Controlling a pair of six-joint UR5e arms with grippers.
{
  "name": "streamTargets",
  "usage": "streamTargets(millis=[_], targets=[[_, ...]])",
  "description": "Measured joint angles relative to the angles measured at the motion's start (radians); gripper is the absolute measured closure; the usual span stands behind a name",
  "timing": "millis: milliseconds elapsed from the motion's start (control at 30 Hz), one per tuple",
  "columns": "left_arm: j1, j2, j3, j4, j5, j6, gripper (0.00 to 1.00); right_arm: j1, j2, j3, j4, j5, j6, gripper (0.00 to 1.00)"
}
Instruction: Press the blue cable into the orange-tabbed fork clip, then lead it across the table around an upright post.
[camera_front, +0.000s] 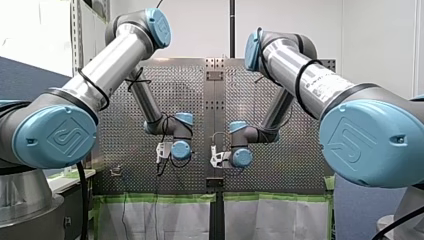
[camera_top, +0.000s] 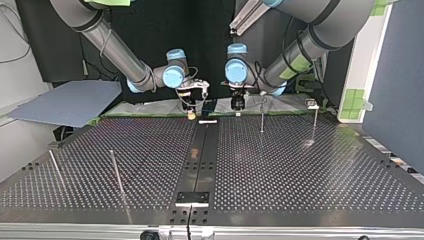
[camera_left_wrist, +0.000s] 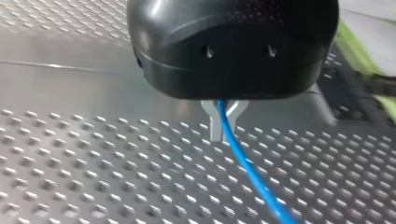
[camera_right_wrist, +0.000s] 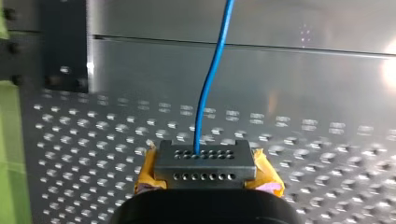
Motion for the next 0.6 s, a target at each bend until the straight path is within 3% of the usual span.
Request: streamTargets(millis=[267,600], targets=[[-0.025,0.077,0.0,-0.024,0.001,-0.031,1.0,0.006,-0.078,0.0,0.078,0.004,0.006,1.0],[-0.035,0.171,0.001,-0.044,0.002,-0.053,1.0,0.008,-0.169,0.0,0.108,0.028,0.017,1.0]])
